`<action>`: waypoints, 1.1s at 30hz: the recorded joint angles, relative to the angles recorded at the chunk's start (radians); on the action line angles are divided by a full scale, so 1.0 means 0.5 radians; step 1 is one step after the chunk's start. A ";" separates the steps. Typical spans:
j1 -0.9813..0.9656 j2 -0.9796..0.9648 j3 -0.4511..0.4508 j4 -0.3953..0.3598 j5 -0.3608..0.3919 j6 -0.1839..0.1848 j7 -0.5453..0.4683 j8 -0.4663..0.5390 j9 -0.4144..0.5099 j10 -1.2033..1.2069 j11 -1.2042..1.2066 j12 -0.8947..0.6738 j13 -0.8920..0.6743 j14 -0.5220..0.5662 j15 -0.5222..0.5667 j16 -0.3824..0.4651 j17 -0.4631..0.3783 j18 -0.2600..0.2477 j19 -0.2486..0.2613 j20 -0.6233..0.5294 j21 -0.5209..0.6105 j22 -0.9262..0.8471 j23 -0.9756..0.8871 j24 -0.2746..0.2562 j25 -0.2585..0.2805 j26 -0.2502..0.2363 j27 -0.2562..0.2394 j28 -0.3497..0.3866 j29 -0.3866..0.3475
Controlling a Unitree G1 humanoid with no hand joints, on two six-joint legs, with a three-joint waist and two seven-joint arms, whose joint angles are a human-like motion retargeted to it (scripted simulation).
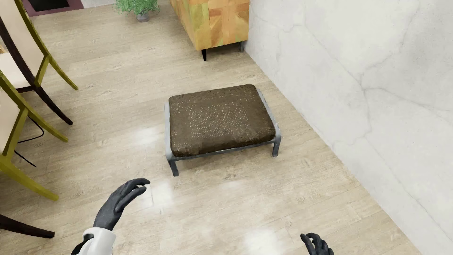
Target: Sit on the leather chair
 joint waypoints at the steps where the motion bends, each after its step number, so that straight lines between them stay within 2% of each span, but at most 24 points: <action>1: -0.206 0.125 0.033 -0.026 0.044 -0.002 -0.040 0.121 0.048 0.038 -0.056 0.015 -0.041 -0.053 -0.035 -0.021 0.004 0.022 -0.028 -0.009 0.012 0.030 -0.250 -0.027 0.090 0.011 0.033 -0.065 0.158; 2: -0.373 0.242 0.074 -0.052 0.066 -0.023 -0.065 0.167 0.054 -0.063 -0.099 0.057 -0.055 -0.083 -0.107 -0.043 -0.005 0.036 -0.035 0.028 0.074 0.059 -0.381 -0.090 0.068 0.023 -0.024 -0.047 0.193; 3: -0.488 0.372 0.098 -0.098 0.072 -0.035 -0.113 0.233 0.072 -0.261 -0.154 0.070 -0.117 -0.142 -0.179 -0.058 -0.038 0.065 -0.039 0.076 0.055 0.068 -0.502 -0.107 -0.009 0.046 -0.079 0.005 0.419; 4: -0.556 0.460 0.137 -0.139 0.017 -0.047 -0.163 0.270 0.088 -0.551 -0.159 0.090 -0.136 -0.143 -0.251 -0.072 -0.062 0.058 0.037 0.115 0.071 0.055 -0.579 -0.077 -0.122 0.008 -0.098 0.067 0.487; 5: -0.577 0.514 0.166 -0.130 -0.022 -0.041 -0.233 0.346 0.115 -0.960 -0.171 0.092 -0.190 -0.042 -0.274 -0.099 -0.090 0.038 0.087 0.175 0.125 0.026 -0.668 -0.046 -0.174 0.123 -0.137 0.087 0.616; 6: -0.596 0.471 0.193 -0.107 -0.098 -0.038 -0.307 0.388 0.122 -1.371 -0.025 0.112 -0.221 0.109 -0.332 -0.093 -0.136 0.007 0.188 0.227 0.164 -0.005 -0.772 0.038 -0.205 0.120 -0.155 0.083 0.725; 7: -0.586 0.374 0.131 -0.034 -0.126 0.048 -0.390 0.441 0.103 -1.815 0.150 0.198 -0.226 0.335 -0.374 -0.119 -0.168 -0.005 0.285 0.377 0.384 -0.087 -0.797 0.091 -0.178 0.193 -0.151 0.026 0.563; 8: -0.492 0.362 0.116 0.073 -0.169 0.070 -0.438 0.482 0.152 -2.116 0.242 0.275 -0.220 0.570 -0.384 -0.101 -0.161 0.005 0.375 0.443 0.437 -0.113 -0.880 0.132 -0.206 0.216 -0.214 0.047 0.628; 10: -0.397 0.248 0.117 0.228 -0.241 0.117 -0.482 0.692 0.310 -2.013 0.488 0.352 -0.197 0.530 -0.384 -0.048 -0.167 -0.356 0.493 0.510 0.492 -0.093 -0.986 0.141 -0.126 0.197 -0.176 0.037 0.296; 11: -0.392 0.221 0.121 0.175 -0.362 0.198 -0.460 0.686 0.326 -1.843 0.540 0.361 -0.120 0.321 -0.358 -0.028 -0.224 -0.424 0.565 0.410 0.307 -0.053 -1.013 0.209 -0.157 0.160 -0.152 -0.108 0.235; 12: -0.382 0.083 0.038 0.101 -0.418 0.211 -0.227 0.655 0.345 -1.719 0.717 0.356 -0.095 0.114 -0.317 0.028 -0.228 -0.232 0.457 0.351 0.232 0.063 -0.996 0.201 -0.174 0.126 -0.120 -0.164 0.188; 13: -0.509 -0.102 0.038 -0.004 -0.408 0.197 -0.261 0.698 0.375 -1.490 0.955 0.235 -0.131 0.030 -0.270 0.116 -0.182 -0.175 0.196 0.153 0.143 0.234 -0.838 0.223 -0.124 0.116 0.029 -0.302 0.077; 14: -0.521 -0.132 0.056 -0.122 -0.405 0.169 -0.334 0.727 0.495 -1.366 1.115 0.049 -0.187 -0.126 -0.366 0.171 -0.144 -0.172 0.064 -0.115 0.069 0.456 -0.732 0.275 -0.064 0.121 0.172 -0.245 -0.143; 16: -0.455 -0.319 0.051 -0.187 -0.403 0.144 -0.213 0.595 0.562 -1.401 1.335 -0.095 -0.155 -0.229 -0.372 0.183 -0.106 0.005 0.289 -0.193 0.078 0.692 -0.680 0.275 0.092 0.258 0.163 -0.484 -0.200; 18: -0.475 -0.226 0.086 -0.210 -0.495 0.090 -0.131 0.366 0.635 -1.335 1.243 -0.185 -0.162 -0.355 -0.355 0.107 -0.239 0.019 0.300 -0.039 0.115 0.752 -0.730 0.277 0.011 0.300 0.064 -0.458 -0.006; 20: -0.653 -0.123 0.183 -0.221 -0.636 0.089 -0.013 0.032 0.710 -1.086 0.938 -0.333 -0.282 -0.522 -0.302 -0.047 -0.509 -0.006 0.184 0.039 0.195 0.889 -0.807 0.302 -0.099 0.296 0.017 -0.125 0.095; 22: -0.859 -0.408 0.202 -0.033 -0.660 0.049 0.129 0.061 0.831 -0.703 1.040 -0.425 -0.662 -0.782 -0.517 -0.202 -0.741 -0.091 -0.047 0.321 0.742 0.984 -0.817 0.276 -0.067 0.310 -0.012 -0.269 0.029; 23: -0.960 -0.633 0.179 0.094 -0.653 0.060 0.167 0.179 0.928 -0.489 1.225 -0.490 -0.948 -0.903 -0.663 -0.276 -0.822 -0.141 0.010 0.506 1.051 1.003 -0.813 0.250 -0.034 0.279 -0.043 -0.393 0.053; 24: -1.121 -0.872 0.176 0.267 -0.571 0.079 0.162 0.289 1.017 -0.221 1.390 -0.530 -1.245 -1.017 -0.755 -0.379 -0.827 -0.202 0.003 0.627 1.277 1.005 -0.797 0.138 -0.075 0.202 -0.064 -0.299 0.053; 26: -1.514 -1.355 0.089 0.417 -0.462 0.135 0.080 0.417 1.178 0.324 1.796 -0.551 -2.055 -1.138 -0.799 -0.457 -0.801 -0.220 0.043 0.640 1.597 0.800 -0.887 -0.109 -0.073 0.343 0.018 0.395 0.122; 27: -1.655 -1.540 0.043 0.515 -0.396 0.140 0.002 0.496 1.267 0.573 1.973 -0.537 -2.633 -1.179 -0.810 -0.425 -0.742 -0.271 0.112 0.584 1.731 0.687 -0.893 -0.168 -0.064 0.320 0.005 0.602 0.136; 28: -1.768 -1.735 0.022 0.588 -0.351 0.153 -0.062 0.581 1.330 0.793 2.164 -0.539 -3.091 -1.244 -0.806 -0.391 -0.728 -0.313 0.203 0.576 1.823 0.600 -0.884 -0.141 -0.098 0.254 0.028 0.596 0.124; 30: -1.951 -2.022 -0.004 0.647 -0.308 0.142 -0.092 0.609 1.430 1.156 2.476 -0.552 -3.657 -1.299 -0.836 -0.225 -0.746 -0.272 0.204 0.547 1.785 0.360 -0.962 -0.047 -0.093 0.190 0.031 0.549 0.156; 33: -2.125 -2.294 -0.037 0.682 -0.328 0.181 -0.208 0.700 1.518 1.531 2.785 -0.608 -4.096 -1.353 -0.823 -0.013 -0.810 -0.215 0.426 0.538 1.796 0.042 -1.085 -0.064 -0.158 0.177 0.023 0.863 0.144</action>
